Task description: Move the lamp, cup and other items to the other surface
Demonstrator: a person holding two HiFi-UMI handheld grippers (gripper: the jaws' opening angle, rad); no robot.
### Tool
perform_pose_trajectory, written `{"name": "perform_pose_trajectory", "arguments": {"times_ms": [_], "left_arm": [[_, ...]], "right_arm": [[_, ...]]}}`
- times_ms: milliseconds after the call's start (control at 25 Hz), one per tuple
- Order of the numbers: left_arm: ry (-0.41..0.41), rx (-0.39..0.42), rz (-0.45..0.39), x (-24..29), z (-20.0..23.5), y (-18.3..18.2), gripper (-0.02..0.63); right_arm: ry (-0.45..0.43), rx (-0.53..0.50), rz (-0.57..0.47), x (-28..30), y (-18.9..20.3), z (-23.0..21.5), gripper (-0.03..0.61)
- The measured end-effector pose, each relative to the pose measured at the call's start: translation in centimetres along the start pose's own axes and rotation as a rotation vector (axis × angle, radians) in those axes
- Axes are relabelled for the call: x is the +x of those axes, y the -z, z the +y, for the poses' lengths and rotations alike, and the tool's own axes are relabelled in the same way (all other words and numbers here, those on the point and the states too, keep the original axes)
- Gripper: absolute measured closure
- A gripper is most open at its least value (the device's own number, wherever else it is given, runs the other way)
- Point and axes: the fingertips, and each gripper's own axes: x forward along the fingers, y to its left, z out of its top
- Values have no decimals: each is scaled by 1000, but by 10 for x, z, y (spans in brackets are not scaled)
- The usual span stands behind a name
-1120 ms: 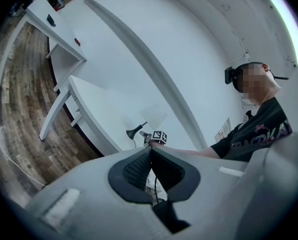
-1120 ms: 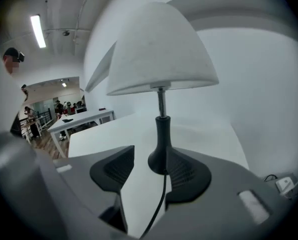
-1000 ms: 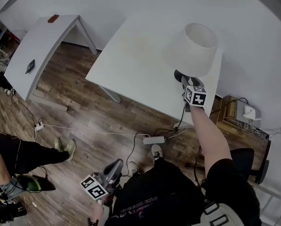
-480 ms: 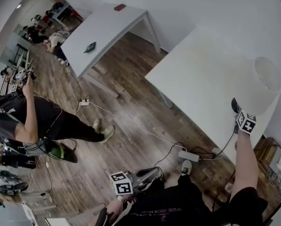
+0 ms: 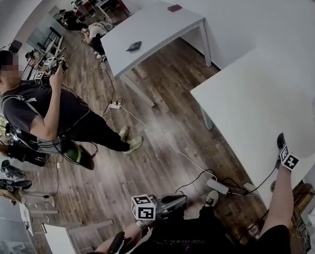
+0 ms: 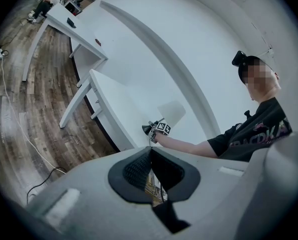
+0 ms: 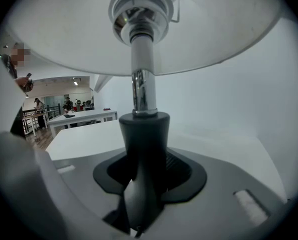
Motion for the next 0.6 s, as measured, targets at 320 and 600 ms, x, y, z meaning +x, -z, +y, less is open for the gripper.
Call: {"name": "perform_pose_trajectory", "arguments": {"times_ms": [320,600], "left_arm": [[-19,6,-29,-7,1,20,617],[-19,12,-24,-14,-6,17,617]], "right_arm": [[42,8,-19,-9,7,2,433],[-21,-28,-81,-29,-16,29,434]]}}
